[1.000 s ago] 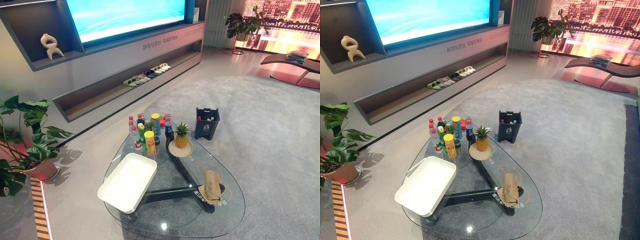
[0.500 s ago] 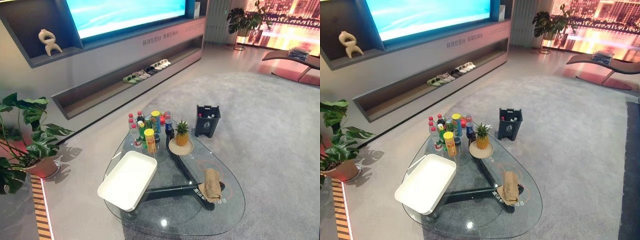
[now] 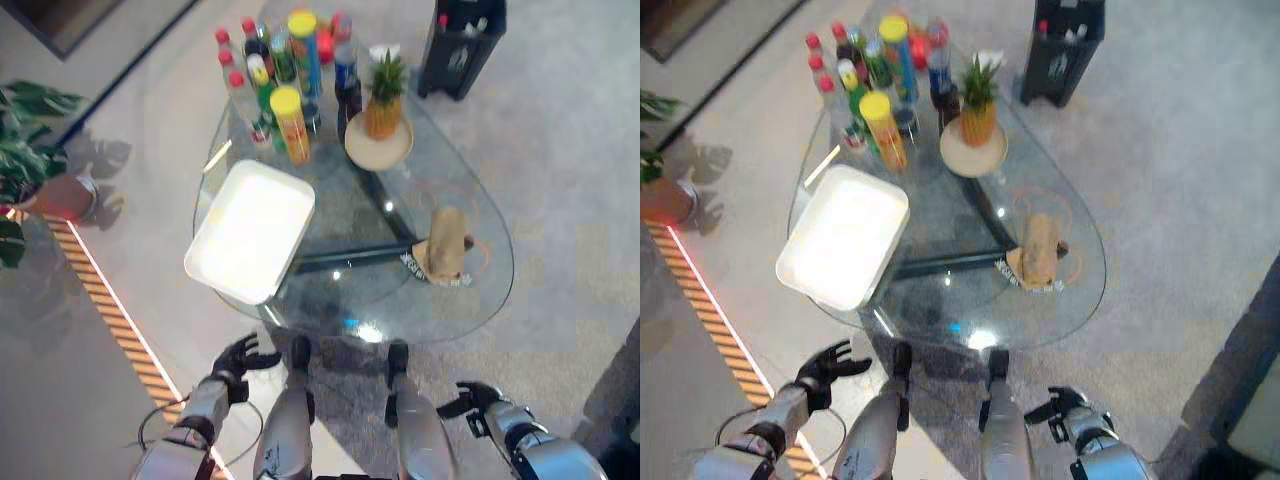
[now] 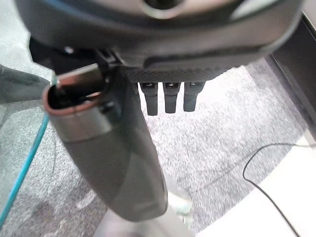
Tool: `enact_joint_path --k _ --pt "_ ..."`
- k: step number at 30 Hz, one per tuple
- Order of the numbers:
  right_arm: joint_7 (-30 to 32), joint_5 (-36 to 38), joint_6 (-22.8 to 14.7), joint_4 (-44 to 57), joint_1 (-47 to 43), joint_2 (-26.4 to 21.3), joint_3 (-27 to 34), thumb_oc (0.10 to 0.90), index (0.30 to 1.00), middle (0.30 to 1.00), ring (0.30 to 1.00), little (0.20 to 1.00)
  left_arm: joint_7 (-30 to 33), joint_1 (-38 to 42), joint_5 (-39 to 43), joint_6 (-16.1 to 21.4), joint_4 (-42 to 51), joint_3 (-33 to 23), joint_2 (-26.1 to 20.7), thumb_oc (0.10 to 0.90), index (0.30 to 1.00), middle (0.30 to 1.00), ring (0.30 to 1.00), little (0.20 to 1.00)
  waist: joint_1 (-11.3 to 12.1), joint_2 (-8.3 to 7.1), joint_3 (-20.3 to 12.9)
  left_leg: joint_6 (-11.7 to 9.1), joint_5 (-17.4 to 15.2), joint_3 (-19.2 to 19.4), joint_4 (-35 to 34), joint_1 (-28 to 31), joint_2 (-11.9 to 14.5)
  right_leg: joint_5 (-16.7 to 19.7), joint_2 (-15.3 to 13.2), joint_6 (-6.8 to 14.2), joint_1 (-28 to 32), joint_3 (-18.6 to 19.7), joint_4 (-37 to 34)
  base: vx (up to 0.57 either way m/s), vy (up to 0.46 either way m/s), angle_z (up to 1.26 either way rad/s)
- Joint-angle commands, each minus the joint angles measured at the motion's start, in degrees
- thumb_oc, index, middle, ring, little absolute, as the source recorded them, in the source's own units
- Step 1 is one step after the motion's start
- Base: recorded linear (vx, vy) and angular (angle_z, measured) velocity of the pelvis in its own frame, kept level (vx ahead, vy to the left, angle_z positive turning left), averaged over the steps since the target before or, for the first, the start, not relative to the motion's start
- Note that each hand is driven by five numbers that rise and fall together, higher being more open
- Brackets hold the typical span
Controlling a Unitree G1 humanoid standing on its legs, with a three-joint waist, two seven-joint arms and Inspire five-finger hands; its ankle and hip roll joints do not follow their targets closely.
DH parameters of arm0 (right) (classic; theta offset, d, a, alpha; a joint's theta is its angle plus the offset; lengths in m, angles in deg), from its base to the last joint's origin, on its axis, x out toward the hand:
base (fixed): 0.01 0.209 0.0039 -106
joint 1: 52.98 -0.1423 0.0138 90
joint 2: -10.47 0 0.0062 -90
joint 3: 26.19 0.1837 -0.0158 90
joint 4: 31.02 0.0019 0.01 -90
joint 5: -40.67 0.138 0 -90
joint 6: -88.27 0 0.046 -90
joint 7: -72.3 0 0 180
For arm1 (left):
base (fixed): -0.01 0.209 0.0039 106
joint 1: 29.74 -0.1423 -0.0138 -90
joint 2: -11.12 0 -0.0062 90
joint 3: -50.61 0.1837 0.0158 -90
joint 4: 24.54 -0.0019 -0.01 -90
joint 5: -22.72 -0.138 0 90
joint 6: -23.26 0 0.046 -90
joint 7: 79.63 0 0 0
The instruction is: Wipe the table with a cloth and put it in the basket.
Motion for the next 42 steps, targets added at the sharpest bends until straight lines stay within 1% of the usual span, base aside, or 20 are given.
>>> enact_joint_path --k 1,3,6,7,10,11,13,16,23,28,30,31,32,34,38,40,42 --pt "1.9 2.5 0.5 1.8 2.7 -2.4 -1.9 0.800 0.900 0.900 0.900 0.900 3.3 -3.5 1.9 0.9 0.4 -1.4 -2.7 0.800 0.900 0.900 0.900 0.900 0.3 -1.93 -2.4 3.8 -1.7 -1.6 6.5 -6.7 -4.5 -0.2 -0.1 -1.5 -5.8 0.7 5.3 -0.10 -0.054 0.05" --pt "3.1 3.0 0.8 2.7 1.1 -2.6 -2.0 0.800 0.900 0.900 0.900 0.900 3.8 -2.6 2.2 0.1 1.0 -1.3 -3.1 0.800 0.900 0.900 0.900 0.900 0.3 -1.99 -1.6 3.9 -2.4 -1.6 9.9 -10.7 -4.7 -1.1 0.3 -1.9 -9.4 1.1 8.3 -0.10 -0.045 0.01" --pt "4.0 3.4 0.9 3.3 0.3 -2.8 -2.0 0.800 0.900 0.900 0.900 0.900 4.2 -2.3 2.4 -0.4 1.5 -1.2 -3.3 0.800 0.900 0.900 0.900 0.900 0.2 -2.01 -1.1 4.1 -3.2 -1.6 12.7 -13.2 -4.6 -1.7 0.6 -2.2 -11.9 1.4 10.6 -0.08 -0.034 0.01" --pt "4.7 3.5 1.0 3.8 -0.7 -3.0 -1.8 0.800 0.900 0.900 0.900 0.900 4.5 -2.2 2.3 -0.6 1.8 -1.1 -3.3 0.800 0.900 0.900 0.900 0.900 0.2 -1.99 -0.5 4.3 -4.5 -1.7 15.7 -15.6 -4.4 -2.9 1.1 -2.6 -14.3 1.9 13.2 -0.08 -0.027 0.02" --pt "4.9 3.7 0.8 3.7 -1.8 -3.4 -2.0 0.800 0.900 0.900 0.900 0.900 4.5 -1.7 2.9 -0.7 1.5 -0.9 -3.7 0.800 0.900 0.900 0.900 0.900 0.2 -1.96 -0.1 4.7 -5.5 -1.8 18.3 -17.8 -4.2 -3.8 1.5 -3.1 -16.7 2.6 15.9 -0.08 -0.028 -0.06" --pt "5.1 3.9 0.7 3.7 -2.1 -3.7 -1.7 0.800 0.900 0.900 0.900 0.900 4.9 -1.5 2.6 -1.0 1.2 -0.9 -4.0 0.800 0.900 0.900 0.900 0.900 0.3 -2.07 0.0 5.0 -6.5 -2.1 20.5 -19.2 -4.1 -4.5 1.6 -3.5 -18.1 2.9 18.1 -0.06 -0.042 -0.07" --pt "5.6 3.8 0.7 3.9 -2.0 -3.6 -1.4 0.800 0.900 0.900 0.900 0.900 5.0 -1.3 2.2 -1.6 1.0 -1.0 -4.3 0.800 0.900 0.900 0.900 0.900 0.3 -2.19 0.4 5.2 -7.7 -2.1 23.3 -20.5 -4.1 -5.3 1.7 -3.8 -19.1 3.1 20.6 -0.03 -0.046 -0.03" --pt "5.8 3.9 0.2 3.8 -2.0 -3.6 -1.3 0.800 0.900 0.900 0.900 0.900 4.7 -1.0 2.0 -1.7 0.5 -1.0 -4.7 0.800 0.900 0.900 0.900 0.900 0.2 -2.21 0.9 5.4 -8.7 -1.8 25.6 -21.7 -4.0 -6.0 1.6 -4.2 -20.0 3.0 22.5 -0.01 -0.013 0.00" --pt "7.0 3.5 -1.1 3.7 -1.0 -3.0 -1.2 0.800 0.900 0.900 0.900 0.900 4.5 -1.6 1.8 -1.3 0.6 -0.6 -4.1 0.800 0.900 0.900 0.900 0.900 0.1 -1.97 1.6 5.3 -9.6 -1.7 28.2 -22.8 -4.0 -6.4 1.4 -4.5 -21.0 2.8 24.6 0.00 0.001 0.00" --pt "9.1 3.3 -1.5 3.5 -0.1 -3.1 -0.8 0.800 0.900 0.900 0.900 0.900 4.2 -2.2 1.8 -0.5 0.0 -0.5 -4.0 0.800 0.900 0.900 0.900 0.900 -0.2 -2.06 1.6 5.0 -9.5 -1.5 28.0 -22.6 -4.0 -6.2 1.6 -4.7 -20.4 2.6 23.7 0.01 0.006 -0.04" --pt "10.4 2.9 -1.0 3.3 0.4 -3.4 -0.5 0.800 0.900 0.900 0.900 0.900 4.0 -2.5 1.9 -0.3 -0.1 -0.5 -4.0 0.800 0.900 0.900 0.900 0.900 -0.3 -2.09 1.6 4.9 -9.5 -1.3 28.1 -22.4 -4.1 -6.1 1.7 -4.8 -20.0 2.6 23.5 0.00 0.000 0.00" --pt "12.8 2.8 -0.8 2.8 0.6 -3.6 -0.2 0.800 0.900 0.900 0.900 0.900 3.8 -2.6 2.0 0.2 -0.5 -0.4 -4.0 0.800 0.900 0.900 0.900 0.900 -0.3 -2.10 1.6 4.9 -9.5 -1.2 28.1 -22.2 -4.1 -6.2 1.7 -4.9 -19.6 2.6 23.2 0.00 0.000 0.00" --pt "13.1 2.7 -0.6 2.8 0.6 -3.6 -0.1 0.800 0.900 0.900 0.900 0.900 3.8 -2.6 2.0 0.2 -0.6 -0.4 -4.0 0.800 0.900 0.900 0.900 0.900 -0.3 -2.10 1.6 4.9 -9.5 -1.2 28.1 -22.2 -4.1 -6.2 1.7 -4.9 -19.5 2.6 23.1 0.00 0.000 0.00" --pt "16.6 2.2 0.3 2.0 0.8 -4.0 0.9 0.800 0.900 0.900 0.900 0.900 3.6 -2.7 2.1 0.7 -1.2 -0.3 -4.0 0.800 0.900 0.900 0.900 0.900 -0.4 -2.11 1.6 4.9 -9.7 -1.1 27.9 -21.7 -4.2 -6.4 1.8 -5.0 -18.9 2.5 22.8 0.00 0.000 0.00" --pt "19.8 1.1 1.4 1.4 0.9 -4.5 1.7 0.800 0.900 0.900 0.900 0.900 3.3 -2.8 2.1 0.8 -1.5 -0.2 -4.0 0.800 0.900 0.900 0.900 0.900 -0.4 -2.14 1.6 4.9 -10.0 -1.1 28.2 -21.5 -4.3 -6.5 1.7 -5.0 -18.4 2.4 22.7 0.01 -0.003 0.00" --pt "23.6 1.4 2.3 1.2 0.4 -5.3 2.4 0.800 0.900 0.900 0.900 0.900 3.2 -2.7 2.4 0.8 -2.0 0.1 -4.1 0.800 0.900 0.900 0.900 0.900 -0.3 -2.14 1.6 4.9 -10.1 -1.1 28.1 -21.3 -4.3 -6.6 1.6 -5.0 -18.1 2.3 22.5 0.03 -0.008 -0.01" --pt "25.3 1.5 2.2 1.2 0.2 -5.7 2.8 0.800 0.900 0.900 0.900 0.900 3.0 -2.7 2.5 0.9 -2.2 0.1 -4.3 0.800 0.900 0.900 0.900 0.900 -0.3 -2.11 1.6 4.9 -10.1 -1.0 28.1 -21.3 -4.3 -6.6 1.5 -5.0 -18.1 2.2 22.5 0.01 -0.003 0.02"
